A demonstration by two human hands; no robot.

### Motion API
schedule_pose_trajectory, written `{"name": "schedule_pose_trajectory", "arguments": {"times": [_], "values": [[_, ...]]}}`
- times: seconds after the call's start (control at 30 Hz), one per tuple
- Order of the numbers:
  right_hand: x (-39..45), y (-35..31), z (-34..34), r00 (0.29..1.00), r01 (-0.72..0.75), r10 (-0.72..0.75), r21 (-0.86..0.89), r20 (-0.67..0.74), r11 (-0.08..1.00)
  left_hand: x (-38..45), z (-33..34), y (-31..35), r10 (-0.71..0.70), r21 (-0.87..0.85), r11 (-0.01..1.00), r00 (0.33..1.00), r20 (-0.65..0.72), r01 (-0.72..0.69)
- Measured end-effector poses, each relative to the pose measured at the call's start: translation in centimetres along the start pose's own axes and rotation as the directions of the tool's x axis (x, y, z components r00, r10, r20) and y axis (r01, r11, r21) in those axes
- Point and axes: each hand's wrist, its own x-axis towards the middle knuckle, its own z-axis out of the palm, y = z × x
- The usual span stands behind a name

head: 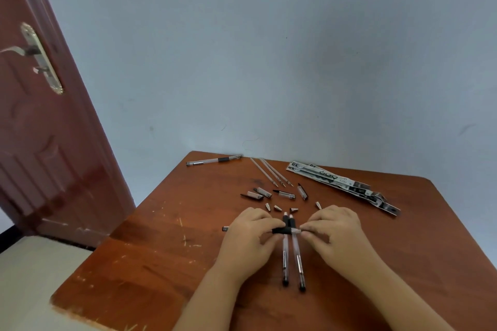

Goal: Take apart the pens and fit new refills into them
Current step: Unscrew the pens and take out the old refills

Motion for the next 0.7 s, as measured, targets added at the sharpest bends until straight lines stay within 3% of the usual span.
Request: {"name": "schedule_pose_trajectory", "arguments": {"times": [0.23, 0.37, 0.43, 0.7], "values": [[0.0, 1.3, -1.1, 0.993, -0.093, 0.099, 0.089, -0.067, 0.992, -0.2, -0.1, -0.8, -0.113, 0.068, 0.991, 0.99, -0.089, 0.119], [0.3, 1.5, -2.2, 0.972, -0.144, 0.157, 0.082, -0.175, 0.986, -0.1, -0.4, -1.1, -0.169, 0.122, 0.974, 0.969, -0.177, 0.192], [0.4, 1.6, -2.5, 0.955, -0.191, 0.209, 0.103, -0.209, 0.976, 0.0, -0.6, -1.0, -0.253, 0.123, 0.952, 0.945, -0.208, 0.282], [0.5, 1.6, -3.5, 0.936, -0.243, 0.27, 0.138, -0.228, 0.96, 0.1, -0.8, -0.7, -0.361, 0.137, 0.91, 0.91, -0.205, 0.392]]}}
